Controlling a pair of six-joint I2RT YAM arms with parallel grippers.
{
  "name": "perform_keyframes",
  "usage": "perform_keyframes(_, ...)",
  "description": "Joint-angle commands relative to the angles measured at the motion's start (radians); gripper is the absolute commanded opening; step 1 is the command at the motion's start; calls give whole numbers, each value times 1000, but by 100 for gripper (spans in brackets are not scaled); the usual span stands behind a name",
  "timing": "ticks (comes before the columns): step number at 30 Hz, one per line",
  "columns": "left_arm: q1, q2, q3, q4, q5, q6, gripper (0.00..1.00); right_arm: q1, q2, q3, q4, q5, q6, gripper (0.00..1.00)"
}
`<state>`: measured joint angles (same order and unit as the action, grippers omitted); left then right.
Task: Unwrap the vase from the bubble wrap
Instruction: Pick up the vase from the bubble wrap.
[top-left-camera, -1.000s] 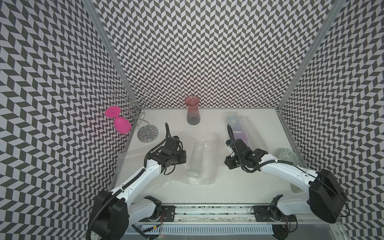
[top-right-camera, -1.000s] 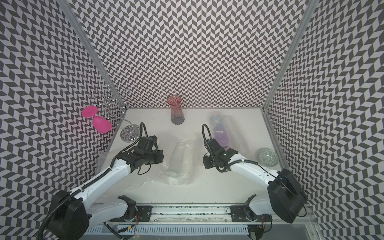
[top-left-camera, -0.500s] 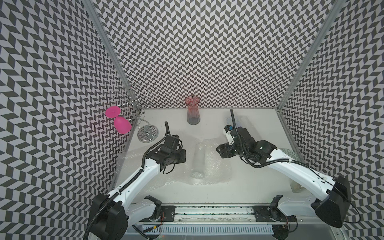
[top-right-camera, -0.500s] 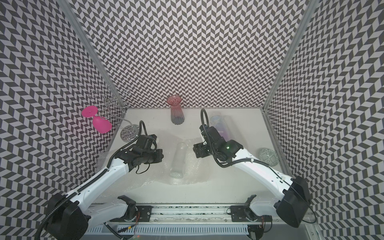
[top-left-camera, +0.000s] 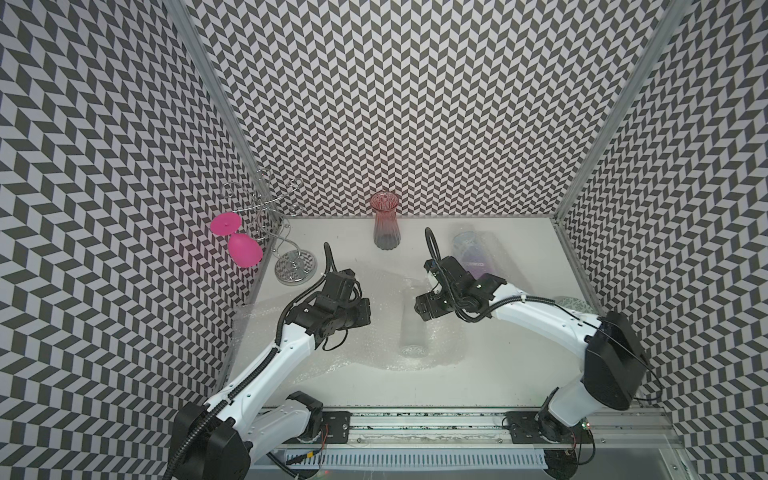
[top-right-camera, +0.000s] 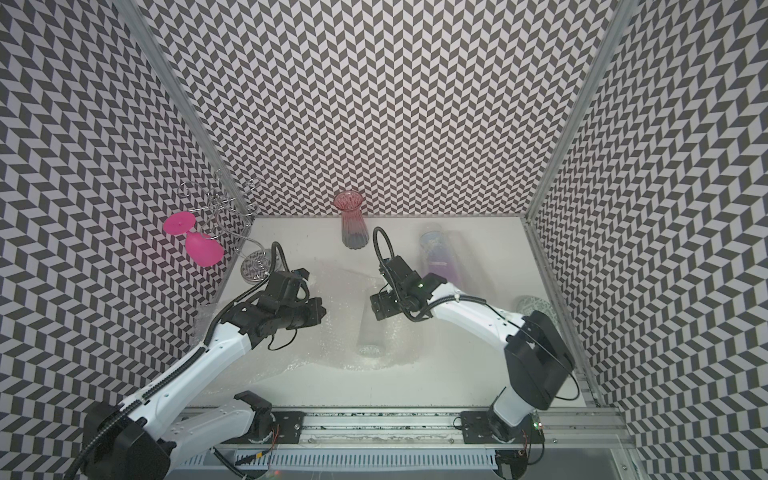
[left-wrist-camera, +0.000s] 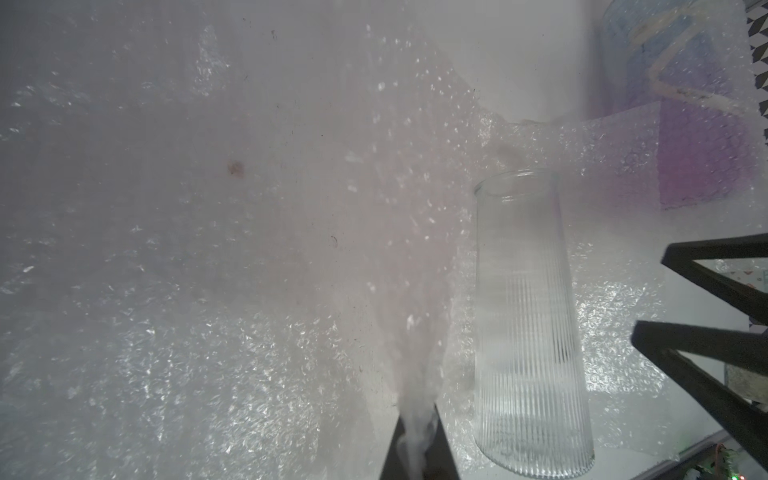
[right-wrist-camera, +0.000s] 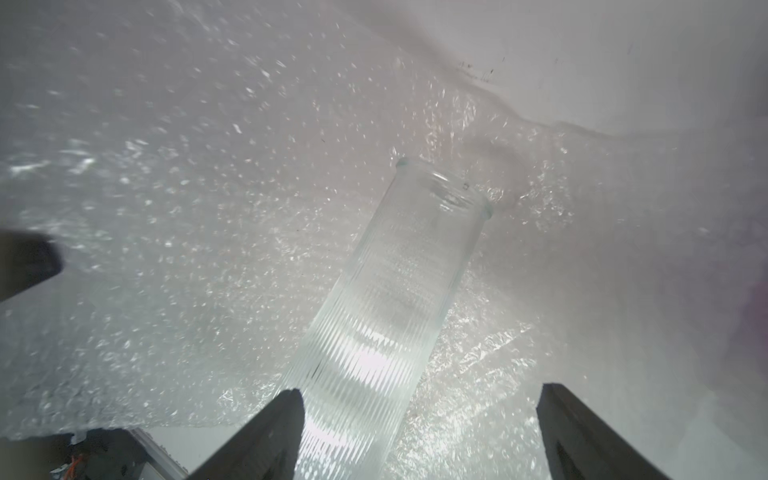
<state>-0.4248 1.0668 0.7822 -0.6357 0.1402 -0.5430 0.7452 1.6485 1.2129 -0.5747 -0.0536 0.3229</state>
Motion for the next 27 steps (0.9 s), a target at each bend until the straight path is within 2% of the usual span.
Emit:
perform_keyframes(1, 7, -25, -46, 56, 36, -48, 0, -40, 51, 36, 83, -75, 1, 91)
perform_keyframes(12, 40, -50, -110, 137, 51, -64, 0, -47, 321, 238, 39, -132, 32, 91)
perform_keyframes(17, 62, -47, -138, 202, 82, -57, 0, -38, 420, 330, -26, -95, 53, 90)
perform_keyframes(21, 74, -61, -169, 263, 115, -57, 0, -20, 507, 435, -115, -45, 64, 85)
perform_keyframes(24, 96, -83, -194, 297, 137, -49, 0, -8, 555, 494, -178, 1, 77, 76)
perform_keyframes(27, 130, -102, -219, 322, 172, -41, 0, -2, 573, 507, -219, 36, 91, 71)
